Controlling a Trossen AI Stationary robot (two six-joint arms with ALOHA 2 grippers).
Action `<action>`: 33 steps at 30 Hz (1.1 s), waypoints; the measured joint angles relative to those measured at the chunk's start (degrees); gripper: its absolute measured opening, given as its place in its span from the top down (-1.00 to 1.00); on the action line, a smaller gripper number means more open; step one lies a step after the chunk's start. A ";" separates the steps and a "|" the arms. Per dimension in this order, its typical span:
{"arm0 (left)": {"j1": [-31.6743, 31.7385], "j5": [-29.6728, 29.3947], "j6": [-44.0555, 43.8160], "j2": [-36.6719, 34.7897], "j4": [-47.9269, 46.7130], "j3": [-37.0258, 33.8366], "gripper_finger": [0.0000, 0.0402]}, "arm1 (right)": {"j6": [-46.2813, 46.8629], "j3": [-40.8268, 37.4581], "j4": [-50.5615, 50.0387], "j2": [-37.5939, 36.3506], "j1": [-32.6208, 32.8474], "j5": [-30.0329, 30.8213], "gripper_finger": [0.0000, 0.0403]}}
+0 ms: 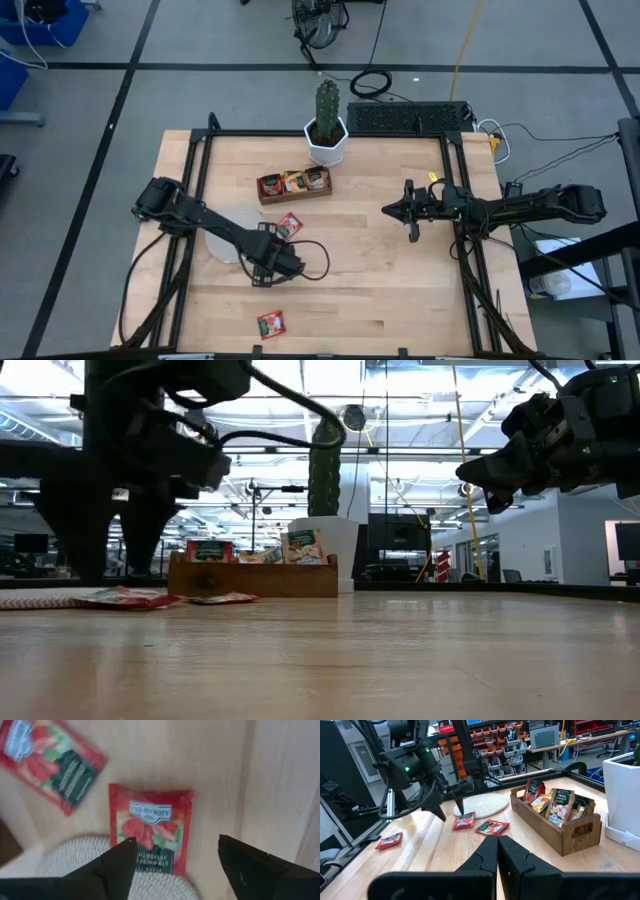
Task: Pick & Place Tea
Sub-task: Put the red tea bag into the left section of the wooden organizer
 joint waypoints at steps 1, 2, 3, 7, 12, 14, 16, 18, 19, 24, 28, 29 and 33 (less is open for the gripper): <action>0.10 0.09 1.42 0.01 0.46 -0.47 -0.40 | 0.00 0.00 0.00 -0.02 0.02 0.00 1.00; 0.33 0.03 2.36 -0.02 0.56 -1.13 -0.42 | 0.00 -0.02 0.00 -0.02 0.00 0.00 1.00; 0.61 -0.15 3.12 -0.05 0.92 -1.94 -0.44 | 0.00 -0.01 0.00 0.00 0.01 0.00 1.00; 2.87 -0.39 4.13 -0.06 3.47 -6.34 -0.44 | 0.00 -0.02 0.00 0.00 0.00 0.00 1.00; 5.41 1.76 5.37 -0.69 9.78 -11.32 -0.38 | 0.00 -0.01 0.01 0.00 0.02 0.00 1.00; 5.65 2.10 6.47 -0.66 10.14 -11.56 -0.33 | 0.00 -0.02 0.00 0.00 0.00 0.00 1.00; 5.53 1.74 7.35 -0.59 10.45 -11.50 -0.26 | 0.02 0.00 0.00 0.00 0.02 -0.02 1.00; 5.52 1.59 7.23 -0.47 10.48 -11.21 -0.16 | 0.00 -0.02 -0.02 0.00 0.02 0.00 1.00; 5.40 1.27 7.08 -0.44 10.62 -11.14 -0.09 | 0.00 0.00 0.00 0.00 0.00 0.00 1.00; 5.09 -0.93 5.81 -0.31 11.51 -11.06 0.32 | 0.00 -0.01 0.01 0.00 0.02 0.00 1.00; 4.80 -2.22 5.18 -0.57 10.43 -10.89 0.73 | 0.00 -0.02 0.00 0.00 0.02 -0.02 1.00; 4.74 -1.68 4.83 -0.82 9.22 -10.51 0.83 | 0.02 -0.02 0.00 0.00 0.02 -0.02 1.00; 4.27 -1.38 2.16 -2.33 2.37 -7.90 0.93 | 0.01 -0.02 0.01 -0.02 0.01 0.00 1.00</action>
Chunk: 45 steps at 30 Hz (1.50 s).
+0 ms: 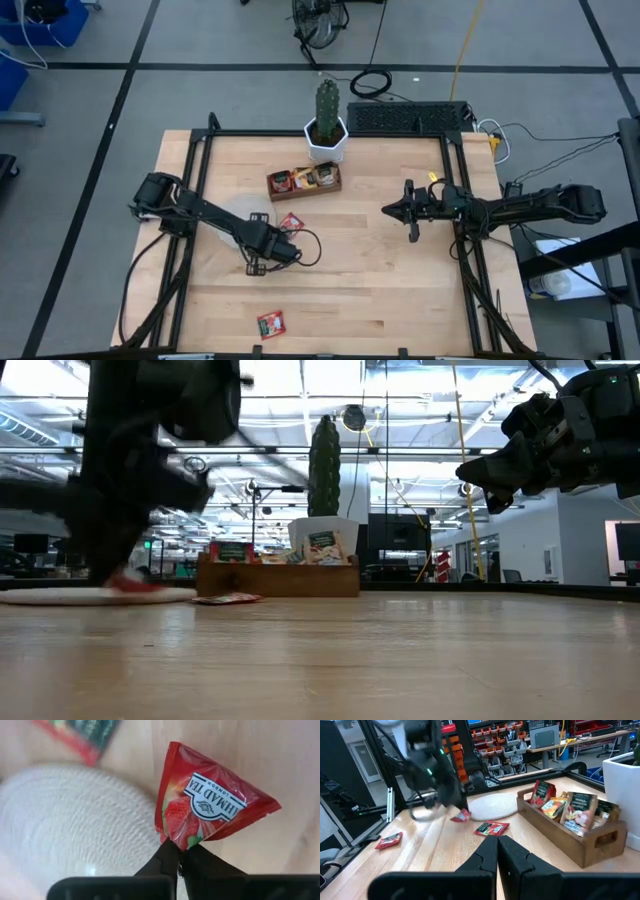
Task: Pick & Place Tea
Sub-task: Put the red tea bag into the left section of the wooden organizer
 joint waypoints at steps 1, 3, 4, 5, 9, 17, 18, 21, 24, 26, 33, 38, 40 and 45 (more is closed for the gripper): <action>-0.34 -0.58 -0.53 -0.57 -1.70 1.23 0.92 | -0.01 0.00 -0.02 0.01 0.00 0.00 1.00; -1.40 -2.51 -0.59 -2.25 -3.88 3.86 0.92 | 0.01 0.00 0.04 0.00 -0.01 0.00 1.00; -1.92 -3.37 -0.61 -2.98 -4.96 5.12 0.93 | 0.01 0.02 -0.01 0.00 0.01 0.00 1.00; -2.34 -4.34 -0.61 -3.52 -6.63 6.26 0.95 | 0.00 0.02 -0.03 0.02 -0.01 0.00 1.00; -3.86 -13.41 1.11 -4.61 -14.02 10.32 0.95 | -0.01 0.02 -0.01 0.00 0.00 0.00 1.00; -1.76 -45.33 31.42 -3.74 -20.66 10.04 0.94 | -0.01 0.02 -0.01 0.00 0.01 -0.01 1.00; -0.36 -48.11 34.98 -3.72 -19.86 9.95 0.93 | -0.01 0.02 0.01 0.00 0.00 0.00 1.00; 4.31 -51.95 43.17 -3.37 -15.36 9.95 0.93 | 0.00 0.01 -0.03 0.00 0.01 0.00 1.00; 8.73 -53.84 49.48 -3.04 -11.30 9.96 0.96 | 0.01 0.02 0.01 0.00 -0.01 0.00 1.00; 11.26 -55.37 54.10 -2.42 -7.75 9.95 0.97 | -0.01 0.02 -0.01 0.00 -0.01 0.00 1.00; 16.61 -54.18 64.17 0.44 2.63 9.29 0.97 | -0.01 0.01 -0.03 0.00 0.01 0.00 1.00; 18.50 -53.72 65.24 1.98 5.93 5.75 0.96 | 0.00 0.01 -0.05 0.11 0.01 -0.02 1.00; 19.05 -51.68 64.92 2.36 6.97 3.90 0.97 | -0.01 0.00 0.26 0.11 0.01 0.00 1.00; 19.53 -51.76 64.17 2.87 9.82 -0.24 0.93 | -0.01 0.01 0.01 0.15 -0.01 0.00 1.00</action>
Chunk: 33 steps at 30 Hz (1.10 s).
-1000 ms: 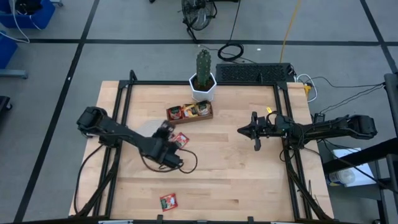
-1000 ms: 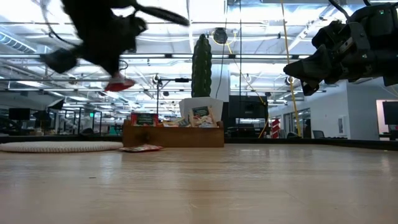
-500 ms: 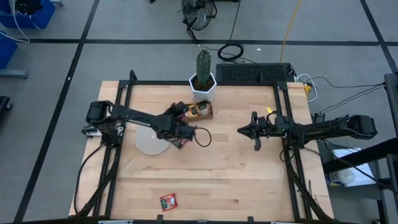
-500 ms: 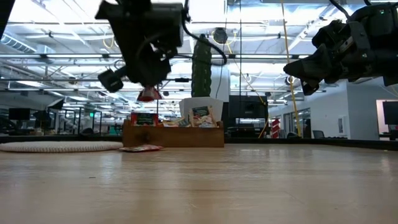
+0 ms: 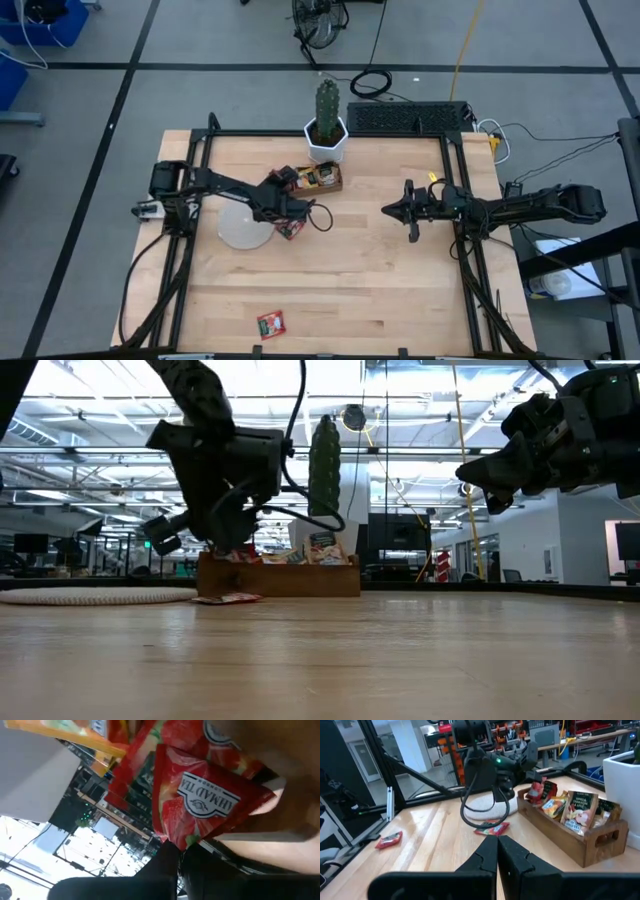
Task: Pick & Place Tea
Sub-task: Put the red tea bag into the left section of the wooden organizer
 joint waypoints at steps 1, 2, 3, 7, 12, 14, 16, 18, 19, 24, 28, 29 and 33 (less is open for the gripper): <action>0.00 0.01 -0.14 -0.02 0.02 -0.39 0.93 | 0.01 0.00 -0.08 0.02 0.01 0.00 1.00; 0.00 0.33 -0.36 -0.17 0.07 -0.69 0.93 | 0.01 0.01 -0.03 0.02 0.01 0.00 1.00; 0.00 1.24 -0.87 -0.22 0.20 -0.92 0.94 | 0.00 -0.01 0.02 0.01 0.02 0.00 1.00; -0.01 4.58 -5.51 -0.20 0.83 -1.09 0.96 | 0.01 0.00 0.02 0.00 0.01 0.00 1.00; -1.02 4.50 -8.24 -0.20 1.07 -1.09 0.80 | 0.01 0.01 -0.02 0.00 0.02 0.00 1.00; -1.43 3.26 -9.20 -0.20 1.23 -1.09 0.70 | 0.00 -0.01 -0.02 0.00 0.00 0.00 1.00; -1.86 1.44 -9.91 -0.20 1.27 -1.09 0.61 | 0.00 -0.01 -0.02 0.02 0.00 0.00 1.00; -2.41 -0.96 -11.20 -0.21 1.25 -1.07 0.52 | 0.01 -0.01 -0.01 0.02 0.00 0.00 1.00; -2.69 -2.09 -11.95 -0.41 1.26 -1.07 0.47 | 0.00 0.00 -0.02 0.00 0.01 0.00 1.00; -4.79 -3.86 -14.66 -1.01 0.74 -0.85 0.25 | 0.01 -0.01 -0.02 0.01 0.02 -0.01 1.00; -6.15 -4.03 -14.90 -1.27 -0.99 -0.81 0.12 | 0.00 0.01 -0.02 0.00 0.00 0.00 1.00; -6.33 -4.06 -15.13 -1.37 -2.09 -0.81 0.09 | 0.00 -0.01 -0.02 0.01 0.00 0.00 1.00; -6.71 -4.10 -17.47 -1.46 -5.70 -0.81 0.03 | 0.00 0.00 -0.04 0.00 0.00 0.00 1.00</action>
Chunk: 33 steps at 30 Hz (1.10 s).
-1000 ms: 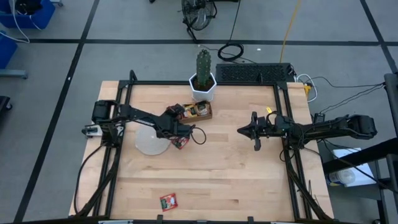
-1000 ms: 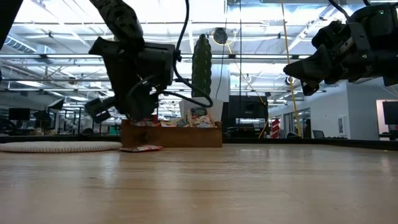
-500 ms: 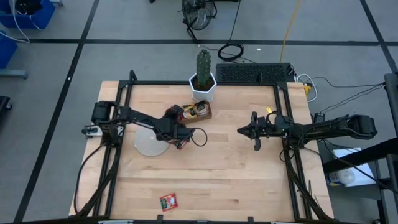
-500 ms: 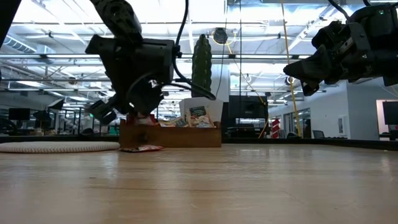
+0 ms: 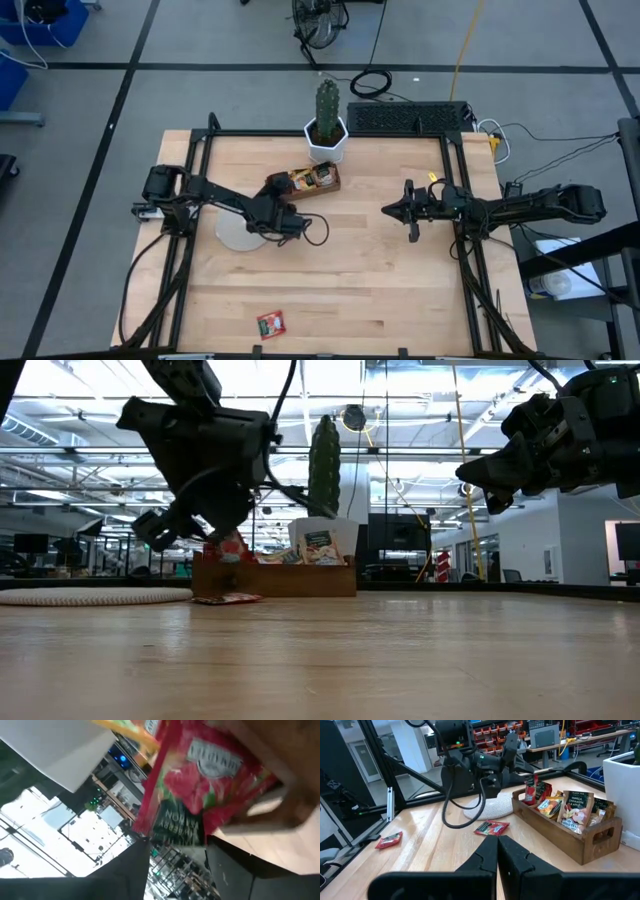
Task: Pick & Place Tea
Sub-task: Put the red tea bag into the left section of the wooden organizer
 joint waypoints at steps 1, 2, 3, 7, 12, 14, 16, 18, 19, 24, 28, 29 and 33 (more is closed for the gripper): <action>0.00 -0.02 -0.96 0.00 -1.17 0.00 0.02 | 0.00 -0.01 0.02 0.01 0.00 0.00 1.00; 0.00 -0.02 -2.06 -0.02 -2.19 0.00 0.01 | 0.01 -0.01 0.03 0.01 0.01 -0.01 1.00; 0.00 -0.05 -3.06 -0.02 -3.24 0.00 0.01 | 0.00 -0.01 0.03 0.02 0.00 0.00 1.00; 0.00 -0.13 -5.75 0.00 -5.49 0.00 0.00 | 0.00 -0.01 0.02 0.02 0.01 -0.01 1.00; 0.00 -3.81 -7.98 -0.03 -8.56 0.00 0.00 | 0.00 -0.01 0.02 0.00 0.01 0.00 1.00; 0.00 -5.67 -11.28 -1.01 -9.46 0.00 0.00 | 0.00 -0.01 0.01 0.00 0.01 0.00 1.00; 0.00 -4.70 -16.86 -2.42 -9.86 0.78 0.00 | 0.00 0.00 0.04 0.00 0.02 0.00 1.00; 0.04 2.65 -24.40 -5.04 -9.82 1.83 0.00 | 0.00 -0.02 0.04 0.00 0.01 -0.01 1.00; 0.03 7.06 -28.06 -6.47 -9.35 2.68 0.00 | 0.00 0.00 -0.01 0.00 0.01 0.00 1.00; 0.33 25.27 -42.32 -13.75 -4.33 3.62 0.18 | 0.00 -0.02 -0.04 0.02 0.02 0.00 1.00; 0.55 33.98 -41.48 -16.63 4.40 1.26 0.64 | 0.00 -0.01 -0.26 0.02 0.01 0.00 1.00; 0.83 36.35 -40.05 -16.48 6.77 0.32 0.81 | 0.00 0.00 -0.14 0.02 0.00 0.00 1.00; 2.86 46.97 -33.42 -14.67 18.01 -3.38 0.95 | 0.00 0.00 0.04 0.02 0.02 0.00 1.00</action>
